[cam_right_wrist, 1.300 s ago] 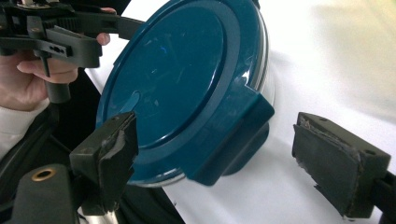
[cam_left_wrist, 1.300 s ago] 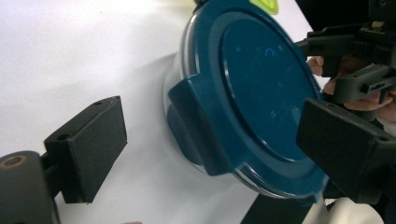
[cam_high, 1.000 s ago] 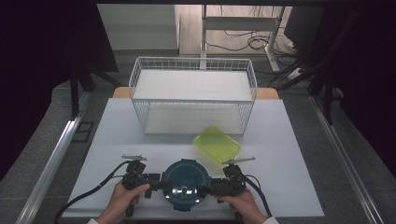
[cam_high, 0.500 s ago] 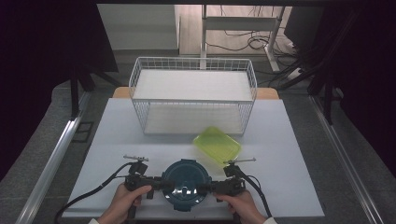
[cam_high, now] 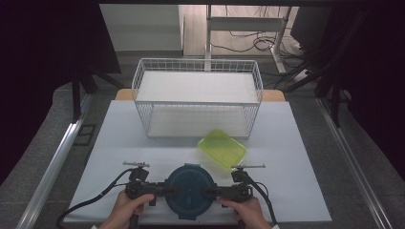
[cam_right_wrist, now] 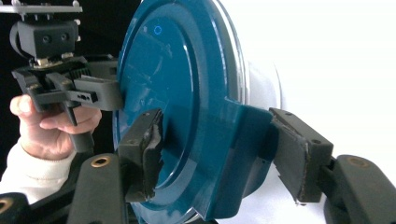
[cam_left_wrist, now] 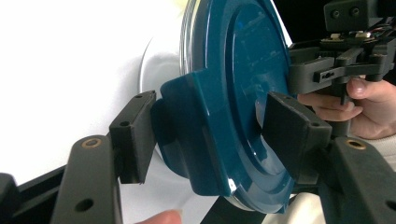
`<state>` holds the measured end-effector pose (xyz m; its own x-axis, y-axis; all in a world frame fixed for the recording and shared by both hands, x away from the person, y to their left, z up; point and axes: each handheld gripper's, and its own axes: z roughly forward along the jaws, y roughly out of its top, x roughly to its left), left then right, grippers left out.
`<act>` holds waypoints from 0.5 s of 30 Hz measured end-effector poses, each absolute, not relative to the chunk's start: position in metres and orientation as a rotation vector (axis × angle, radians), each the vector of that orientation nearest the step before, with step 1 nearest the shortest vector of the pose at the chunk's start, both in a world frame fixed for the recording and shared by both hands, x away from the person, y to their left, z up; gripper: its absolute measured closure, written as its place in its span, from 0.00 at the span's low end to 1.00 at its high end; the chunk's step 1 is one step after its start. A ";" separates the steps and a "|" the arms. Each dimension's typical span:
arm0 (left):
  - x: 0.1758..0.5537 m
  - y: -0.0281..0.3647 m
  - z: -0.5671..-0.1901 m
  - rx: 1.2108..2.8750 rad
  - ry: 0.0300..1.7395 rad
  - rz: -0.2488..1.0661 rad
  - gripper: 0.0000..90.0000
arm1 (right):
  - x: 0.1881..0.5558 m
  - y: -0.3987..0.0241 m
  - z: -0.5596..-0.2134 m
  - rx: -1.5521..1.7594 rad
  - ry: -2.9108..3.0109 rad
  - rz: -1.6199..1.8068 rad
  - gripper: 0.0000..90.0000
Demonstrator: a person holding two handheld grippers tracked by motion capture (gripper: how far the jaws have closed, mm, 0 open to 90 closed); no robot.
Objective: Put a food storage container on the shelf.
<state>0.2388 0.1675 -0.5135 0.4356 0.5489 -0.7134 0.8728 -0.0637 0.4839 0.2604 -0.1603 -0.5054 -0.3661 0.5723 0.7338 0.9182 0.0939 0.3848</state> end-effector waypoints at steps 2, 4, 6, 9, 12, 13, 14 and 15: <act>0.238 0.168 -0.513 1.745 1.230 -0.425 0.41 | 0.259 -0.160 -0.504 -1.468 -1.981 -1.177 0.43; 0.238 0.168 -0.512 1.745 1.231 -0.423 0.42 | 0.258 -0.160 -0.503 -1.474 -1.982 -1.183 0.43; 0.237 0.168 -0.511 1.747 1.229 -0.420 0.42 | 0.257 -0.160 -0.503 -1.482 -1.975 -1.186 0.44; 0.235 0.168 -0.510 1.747 1.227 -0.415 0.43 | 0.256 -0.160 -0.502 -1.488 -1.971 -1.184 0.44; 0.235 0.169 -0.509 1.746 1.227 -0.411 0.44 | 0.255 -0.160 -0.500 -1.492 -1.975 -1.188 0.45; 0.235 0.169 -0.508 1.742 1.226 -0.409 0.44 | 0.255 -0.160 -0.500 -1.495 -1.973 -1.188 0.45; 0.235 0.169 -0.508 1.741 1.226 -0.408 0.45 | 0.255 -0.160 -0.499 -1.498 -1.969 -1.188 0.45; 0.235 0.169 -0.507 1.741 1.224 -0.405 0.45 | 0.255 -0.160 -0.499 -1.499 -1.965 -1.190 0.46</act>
<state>0.2346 0.1695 -0.5072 0.4474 0.5539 -0.7021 0.8633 -0.0624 0.5009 0.2552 -0.1598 -0.4985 -0.3477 0.5841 0.7334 0.9206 0.0646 0.3850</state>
